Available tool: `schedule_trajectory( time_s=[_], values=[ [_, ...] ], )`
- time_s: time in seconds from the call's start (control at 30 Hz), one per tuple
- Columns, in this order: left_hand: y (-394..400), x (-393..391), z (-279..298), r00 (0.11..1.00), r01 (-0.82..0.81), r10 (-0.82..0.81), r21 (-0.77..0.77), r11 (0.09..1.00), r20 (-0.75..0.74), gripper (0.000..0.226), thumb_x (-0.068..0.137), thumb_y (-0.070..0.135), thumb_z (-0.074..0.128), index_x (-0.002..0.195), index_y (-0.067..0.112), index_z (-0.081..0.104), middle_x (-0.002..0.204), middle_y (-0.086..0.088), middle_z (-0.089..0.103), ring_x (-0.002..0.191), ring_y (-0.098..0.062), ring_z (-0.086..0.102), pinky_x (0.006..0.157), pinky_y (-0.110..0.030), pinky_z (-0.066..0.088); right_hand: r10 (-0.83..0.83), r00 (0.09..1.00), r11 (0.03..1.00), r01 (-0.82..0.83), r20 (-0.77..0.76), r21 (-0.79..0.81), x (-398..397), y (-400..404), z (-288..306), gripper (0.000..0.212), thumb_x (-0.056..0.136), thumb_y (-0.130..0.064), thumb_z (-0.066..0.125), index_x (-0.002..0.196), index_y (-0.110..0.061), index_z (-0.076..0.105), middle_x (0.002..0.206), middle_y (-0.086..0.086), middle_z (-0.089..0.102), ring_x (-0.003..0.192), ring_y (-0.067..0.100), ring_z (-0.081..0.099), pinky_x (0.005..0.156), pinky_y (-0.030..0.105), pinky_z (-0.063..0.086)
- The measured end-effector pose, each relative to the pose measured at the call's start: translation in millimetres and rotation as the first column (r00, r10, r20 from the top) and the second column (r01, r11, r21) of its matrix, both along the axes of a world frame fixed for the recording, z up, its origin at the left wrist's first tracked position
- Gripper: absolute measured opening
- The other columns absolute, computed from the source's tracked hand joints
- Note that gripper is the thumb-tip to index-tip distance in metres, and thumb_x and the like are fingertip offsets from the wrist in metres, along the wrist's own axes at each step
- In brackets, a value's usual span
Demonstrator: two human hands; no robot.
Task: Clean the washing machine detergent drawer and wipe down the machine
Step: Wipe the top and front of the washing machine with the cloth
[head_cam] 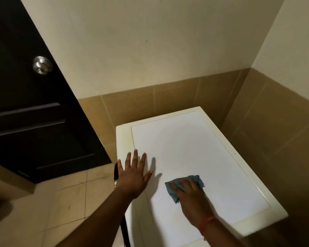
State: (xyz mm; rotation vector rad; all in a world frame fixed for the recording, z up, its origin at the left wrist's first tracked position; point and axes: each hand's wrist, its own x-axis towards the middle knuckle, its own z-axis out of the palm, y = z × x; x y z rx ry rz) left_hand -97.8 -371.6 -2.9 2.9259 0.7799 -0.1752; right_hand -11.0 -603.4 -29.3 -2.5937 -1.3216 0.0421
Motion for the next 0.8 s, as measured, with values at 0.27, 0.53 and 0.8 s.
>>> schedule_trajectory(
  time_s=[0.27,0.53,0.8],
  values=[
    [20.7,-11.7,-7.3,0.996,-0.076,0.077,-0.012,0.997,0.036,0.073,0.091,0.072,-0.001,0.152,0.035,-0.019,0.161,-0.003,-0.023,0.148,-0.028,-0.022,0.116,-0.060,-0.009,0.203,0.977,0.978,-0.205,-0.062,-0.040,-43.6,35.6,3.9,0.051,0.076,-0.027,0.060,0.125,-0.039,0.060,0.118,-0.008,0.061,0.110,0.021,0.057,0.092,0.036,0.049],
    [34.0,-33.2,-12.2,0.991,-0.134,0.135,-0.043,0.990,0.021,0.077,0.086,0.073,-0.007,0.152,0.035,-0.018,0.162,-0.003,-0.023,0.150,-0.029,-0.019,0.116,-0.059,-0.008,0.227,0.973,0.974,-0.227,-0.035,-0.002,-70.0,70.3,1.4,0.044,0.072,-0.029,0.067,0.115,-0.037,0.064,0.108,-0.006,0.063,0.100,0.023,0.060,0.082,0.038,0.052],
    [47.2,-53.4,-9.5,0.983,-0.184,0.184,-0.057,0.981,-0.015,0.073,0.092,0.069,0.003,0.152,0.033,-0.018,0.162,-0.005,-0.021,0.149,-0.029,-0.020,0.118,-0.061,-0.004,0.266,0.963,0.964,-0.265,0.033,-0.037,-80.7,101.5,-4.7,0.037,0.074,-0.032,0.061,0.110,-0.037,0.062,0.107,-0.006,0.059,0.095,0.025,0.057,0.075,0.039,0.047]
  ],
)
